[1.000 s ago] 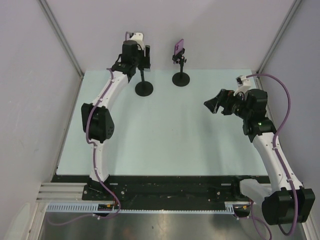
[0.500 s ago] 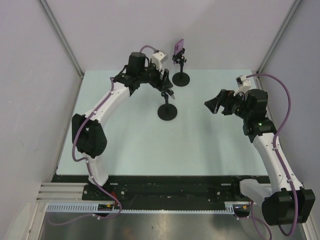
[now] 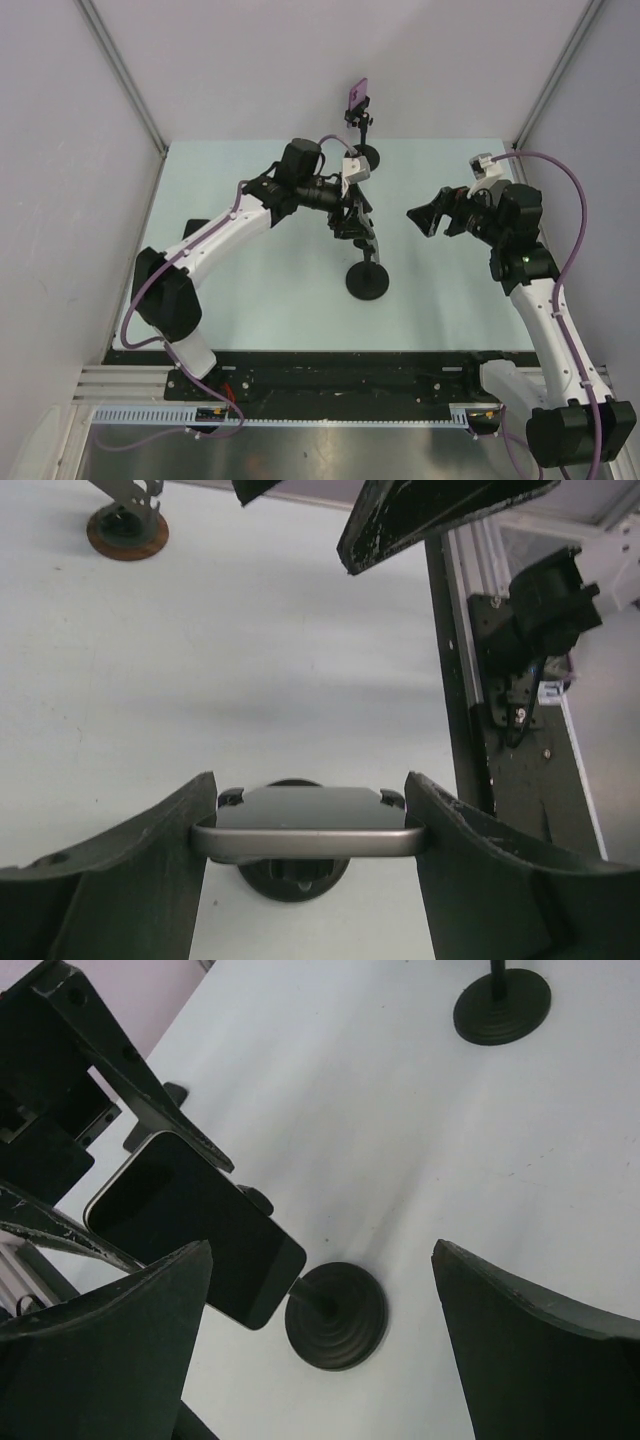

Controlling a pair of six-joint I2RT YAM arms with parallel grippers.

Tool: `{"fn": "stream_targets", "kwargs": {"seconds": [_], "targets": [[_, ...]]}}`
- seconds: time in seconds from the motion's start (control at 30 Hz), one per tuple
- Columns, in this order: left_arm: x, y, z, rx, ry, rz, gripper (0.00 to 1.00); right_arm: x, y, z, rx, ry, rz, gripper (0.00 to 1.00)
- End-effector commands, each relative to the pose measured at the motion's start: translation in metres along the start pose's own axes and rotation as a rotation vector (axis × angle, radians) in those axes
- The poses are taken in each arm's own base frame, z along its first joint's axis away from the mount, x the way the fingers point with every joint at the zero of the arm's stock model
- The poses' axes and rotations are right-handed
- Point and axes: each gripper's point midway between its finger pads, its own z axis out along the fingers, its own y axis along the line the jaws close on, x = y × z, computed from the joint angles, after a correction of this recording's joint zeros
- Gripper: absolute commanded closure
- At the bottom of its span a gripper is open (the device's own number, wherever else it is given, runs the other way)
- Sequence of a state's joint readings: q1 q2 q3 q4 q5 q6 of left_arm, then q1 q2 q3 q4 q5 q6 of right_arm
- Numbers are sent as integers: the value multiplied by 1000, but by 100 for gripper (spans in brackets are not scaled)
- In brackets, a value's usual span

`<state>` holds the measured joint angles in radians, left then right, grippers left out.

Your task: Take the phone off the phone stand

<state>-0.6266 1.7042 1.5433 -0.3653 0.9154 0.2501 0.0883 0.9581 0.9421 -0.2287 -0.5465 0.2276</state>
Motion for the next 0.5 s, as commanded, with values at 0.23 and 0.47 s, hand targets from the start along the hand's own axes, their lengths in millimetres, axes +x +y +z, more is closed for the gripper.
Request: {"fn": "stream_targets", "kwargs": {"seconds": [0.23, 0.47], "targets": [[-48, -30, -18, 70, -110, 428, 87, 14, 34, -17, -111, 29, -119, 2], [-31, -11, -14, 13, -39, 429, 72, 29, 42, -23, -131, 63, -156, 2]]}}
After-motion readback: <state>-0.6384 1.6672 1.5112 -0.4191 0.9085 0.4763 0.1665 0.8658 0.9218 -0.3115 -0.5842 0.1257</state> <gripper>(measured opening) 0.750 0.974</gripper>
